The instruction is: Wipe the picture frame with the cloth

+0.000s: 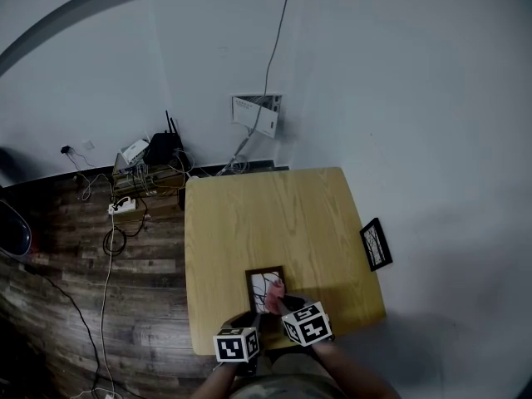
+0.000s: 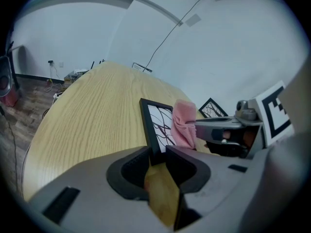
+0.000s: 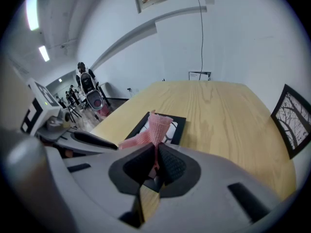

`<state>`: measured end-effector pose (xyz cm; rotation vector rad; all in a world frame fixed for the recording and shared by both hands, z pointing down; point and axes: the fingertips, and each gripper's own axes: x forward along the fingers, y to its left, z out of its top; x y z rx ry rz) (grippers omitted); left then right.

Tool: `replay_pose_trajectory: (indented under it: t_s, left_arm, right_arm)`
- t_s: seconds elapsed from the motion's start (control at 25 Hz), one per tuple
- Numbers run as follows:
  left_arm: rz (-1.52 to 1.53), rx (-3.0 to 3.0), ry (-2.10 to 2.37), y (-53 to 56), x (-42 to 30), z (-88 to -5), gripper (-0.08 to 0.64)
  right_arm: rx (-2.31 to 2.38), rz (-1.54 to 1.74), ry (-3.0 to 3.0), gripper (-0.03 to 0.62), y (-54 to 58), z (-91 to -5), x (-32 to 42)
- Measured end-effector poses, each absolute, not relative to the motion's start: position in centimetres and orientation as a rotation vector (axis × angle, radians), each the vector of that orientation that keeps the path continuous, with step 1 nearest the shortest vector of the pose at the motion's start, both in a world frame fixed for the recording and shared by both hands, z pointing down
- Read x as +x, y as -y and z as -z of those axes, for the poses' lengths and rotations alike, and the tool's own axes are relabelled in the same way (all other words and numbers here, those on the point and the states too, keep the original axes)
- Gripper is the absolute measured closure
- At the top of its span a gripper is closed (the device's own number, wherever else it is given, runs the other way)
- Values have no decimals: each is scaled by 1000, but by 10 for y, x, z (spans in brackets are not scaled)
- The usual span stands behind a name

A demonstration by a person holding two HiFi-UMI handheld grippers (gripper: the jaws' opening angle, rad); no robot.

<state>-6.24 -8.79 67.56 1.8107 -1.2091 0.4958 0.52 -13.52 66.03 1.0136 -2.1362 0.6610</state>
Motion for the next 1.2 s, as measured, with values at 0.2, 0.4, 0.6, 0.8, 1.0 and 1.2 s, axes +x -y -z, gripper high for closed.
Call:
replay_pose_trajectory:
  t_s: [0.2,0.4,0.6,0.8,1.0,1.2]
  left_arm:
    - [-443,1803,1251,86,-68,-669,463]
    - [-391,1836,1361,80,-72,-642,463]
    - [-306,1872,1445,61,-69,-606,484]
    - [-245,1874,1479,30,-61,-579,523]
    - [-231,1906,1473,-1,-46,-562,543]
    - [-205,1951,1480,-31,-33,-545,545]
  right_arm:
    - [1069,-673,2231,577,130,-633,12]
    - [1041,-722,2346,577,109,-603,14]
    - [1010,-739,2439,577,81,-573,20]
    - [968,-725,2539,577,49,-539,30]
    - [982,-686,2609,577,19,-511,44]
    - [981,-659,2652,577,-14,-496,56]
